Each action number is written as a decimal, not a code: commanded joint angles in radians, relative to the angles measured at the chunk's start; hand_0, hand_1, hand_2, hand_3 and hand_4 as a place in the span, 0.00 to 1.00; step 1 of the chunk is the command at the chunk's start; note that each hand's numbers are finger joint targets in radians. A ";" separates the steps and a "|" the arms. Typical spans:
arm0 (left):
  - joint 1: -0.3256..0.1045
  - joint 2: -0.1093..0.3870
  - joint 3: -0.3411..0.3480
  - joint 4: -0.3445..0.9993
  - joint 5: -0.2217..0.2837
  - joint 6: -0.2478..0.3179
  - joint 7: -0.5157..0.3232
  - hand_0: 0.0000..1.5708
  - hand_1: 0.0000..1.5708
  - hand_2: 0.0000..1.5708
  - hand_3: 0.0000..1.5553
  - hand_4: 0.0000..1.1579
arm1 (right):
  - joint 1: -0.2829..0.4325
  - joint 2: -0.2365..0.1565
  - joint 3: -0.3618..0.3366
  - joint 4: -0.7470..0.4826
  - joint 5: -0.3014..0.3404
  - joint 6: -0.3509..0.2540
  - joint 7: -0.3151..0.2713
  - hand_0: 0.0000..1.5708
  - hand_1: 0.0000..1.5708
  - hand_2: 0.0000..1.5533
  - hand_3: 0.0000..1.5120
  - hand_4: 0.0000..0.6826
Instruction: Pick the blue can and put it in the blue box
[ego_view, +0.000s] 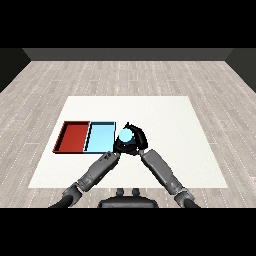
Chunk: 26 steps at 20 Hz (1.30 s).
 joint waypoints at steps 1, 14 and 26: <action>-0.040 -0.012 -0.020 0.090 0.016 -0.019 -0.029 0.00 0.00 0.00 0.00 0.00 | -0.002 0.007 0.051 -0.051 -0.021 -0.011 0.033 0.92 0.92 0.93 0.89 0.71; -0.051 -0.011 0.002 0.071 0.028 0.170 0.056 1.00 1.00 0.99 0.94 0.98 | 0.005 -0.012 -0.002 -0.040 -0.026 0.039 0.008 0.90 0.90 0.94 0.91 0.77; -0.039 -0.012 0.011 0.029 -0.039 0.212 0.073 1.00 1.00 0.99 0.94 0.98 | -0.026 0.007 0.018 0.010 0.039 -0.037 0.037 0.00 0.00 0.00 0.00 0.00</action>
